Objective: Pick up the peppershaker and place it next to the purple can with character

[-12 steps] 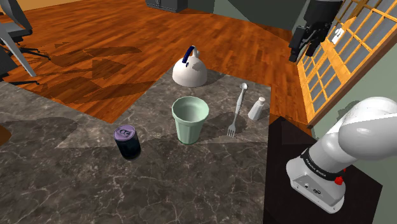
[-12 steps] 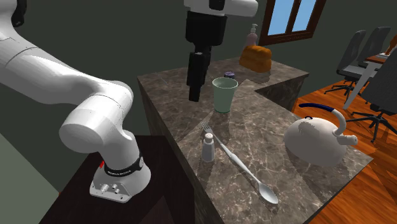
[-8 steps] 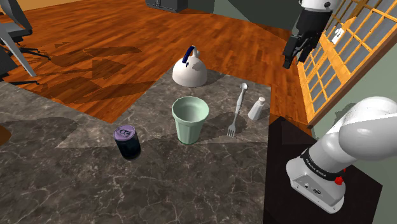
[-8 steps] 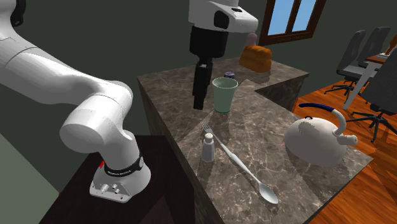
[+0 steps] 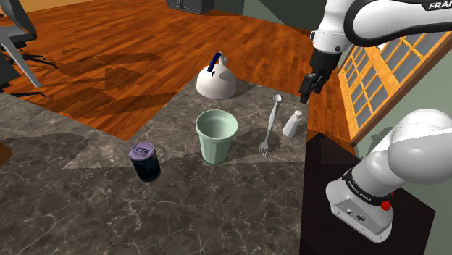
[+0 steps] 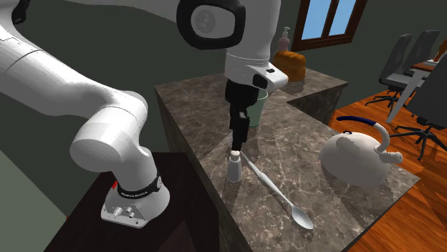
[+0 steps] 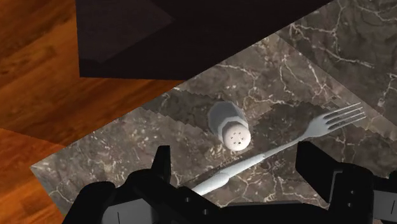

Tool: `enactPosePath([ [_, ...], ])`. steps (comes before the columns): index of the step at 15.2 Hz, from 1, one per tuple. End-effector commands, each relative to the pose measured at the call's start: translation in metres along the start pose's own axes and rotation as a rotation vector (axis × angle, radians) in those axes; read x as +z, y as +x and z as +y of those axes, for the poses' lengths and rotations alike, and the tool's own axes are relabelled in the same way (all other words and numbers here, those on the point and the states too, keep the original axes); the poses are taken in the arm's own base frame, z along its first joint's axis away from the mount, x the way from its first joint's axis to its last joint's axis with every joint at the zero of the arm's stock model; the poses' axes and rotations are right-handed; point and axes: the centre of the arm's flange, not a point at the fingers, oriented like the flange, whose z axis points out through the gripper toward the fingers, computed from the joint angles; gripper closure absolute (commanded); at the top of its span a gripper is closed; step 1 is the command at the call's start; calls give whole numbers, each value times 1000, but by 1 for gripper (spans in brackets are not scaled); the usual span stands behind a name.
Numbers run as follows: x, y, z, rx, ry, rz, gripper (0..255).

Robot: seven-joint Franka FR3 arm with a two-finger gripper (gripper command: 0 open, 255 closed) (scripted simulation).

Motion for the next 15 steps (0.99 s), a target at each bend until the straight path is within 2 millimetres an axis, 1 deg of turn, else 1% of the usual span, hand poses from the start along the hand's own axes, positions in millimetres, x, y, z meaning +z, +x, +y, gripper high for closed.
enactPosePath([
  [1, 26, 5, -10, -40, -4, 8, 0],
  [3, 50, 12, -18, -79, -8, 14, 0],
  [4, 57, 14, -20, -90, -9, 16, 0],
  [11, 94, 15, -20, -90, -9, 16, 0],
  [12, 97, 15, -20, -90, -9, 16, 0],
  [15, 97, 15, -20, -90, -9, 16, 0],
])
